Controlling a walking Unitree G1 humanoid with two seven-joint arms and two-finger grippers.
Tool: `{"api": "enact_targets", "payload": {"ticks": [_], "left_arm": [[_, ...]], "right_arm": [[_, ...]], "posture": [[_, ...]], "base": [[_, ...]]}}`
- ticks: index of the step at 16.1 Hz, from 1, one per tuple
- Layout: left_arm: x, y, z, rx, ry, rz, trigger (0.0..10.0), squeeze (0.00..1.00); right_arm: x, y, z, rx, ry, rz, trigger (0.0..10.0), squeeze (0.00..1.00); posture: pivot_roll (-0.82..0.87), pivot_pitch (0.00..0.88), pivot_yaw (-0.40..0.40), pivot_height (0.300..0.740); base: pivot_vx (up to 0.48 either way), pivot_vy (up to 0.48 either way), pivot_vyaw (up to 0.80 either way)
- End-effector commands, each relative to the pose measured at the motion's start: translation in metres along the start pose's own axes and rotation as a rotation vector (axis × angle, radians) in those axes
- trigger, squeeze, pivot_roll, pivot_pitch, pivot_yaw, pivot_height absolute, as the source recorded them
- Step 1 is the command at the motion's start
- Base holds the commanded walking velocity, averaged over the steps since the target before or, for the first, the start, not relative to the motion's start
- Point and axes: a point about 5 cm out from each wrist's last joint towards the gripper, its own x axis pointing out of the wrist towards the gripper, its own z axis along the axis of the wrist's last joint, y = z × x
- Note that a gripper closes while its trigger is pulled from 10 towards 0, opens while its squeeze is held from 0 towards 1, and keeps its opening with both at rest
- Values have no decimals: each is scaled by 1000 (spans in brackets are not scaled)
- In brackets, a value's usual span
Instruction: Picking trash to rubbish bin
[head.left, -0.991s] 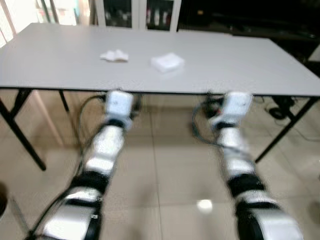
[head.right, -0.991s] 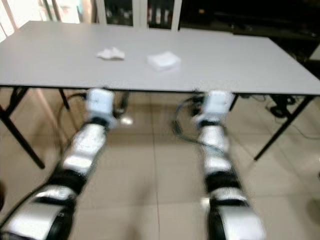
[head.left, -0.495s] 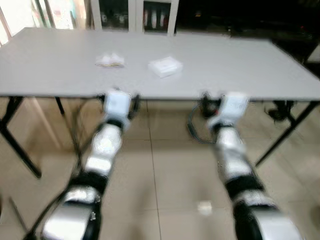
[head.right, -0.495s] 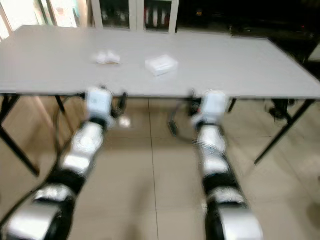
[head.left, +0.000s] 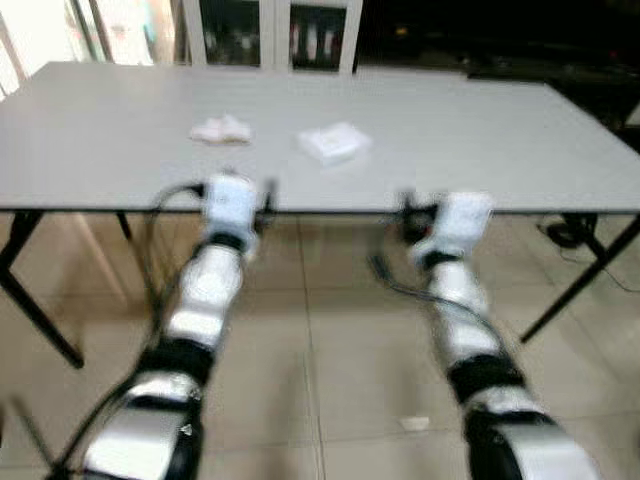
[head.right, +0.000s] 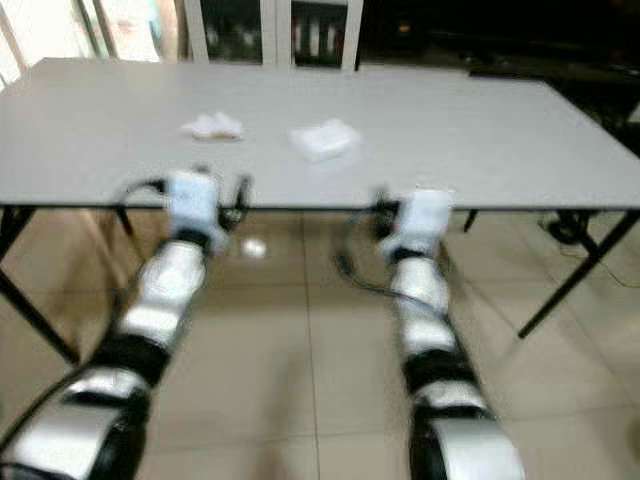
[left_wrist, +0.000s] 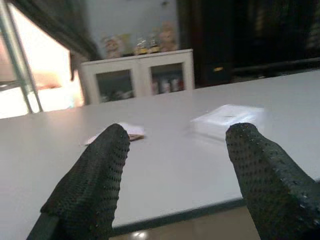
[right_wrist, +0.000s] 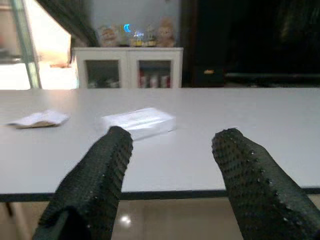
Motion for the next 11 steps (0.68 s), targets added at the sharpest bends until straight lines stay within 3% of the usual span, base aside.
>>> {"api": "enact_targets", "payload": {"ticks": [1,5,11], "left_arm": [[3,-12,4,-11,-9,-31,10000,0],[3,-12,5,-13,-7,-30,10000,0],[4,-11,5,-14,0,-27,10000,0]], "right_arm": [[3,-13,6,-17,-10,-30,10000,0],[3,-14,7,-34,-15,-25,10000,0],[3,-16,7,-22,-15,-39,10000,0]], "posture": [[-16,0,-72,740],[-15,0,-71,740],[-19,19,-68,740]], "base": [[480,0,0],[480,0,405],[480,0,0]]}}
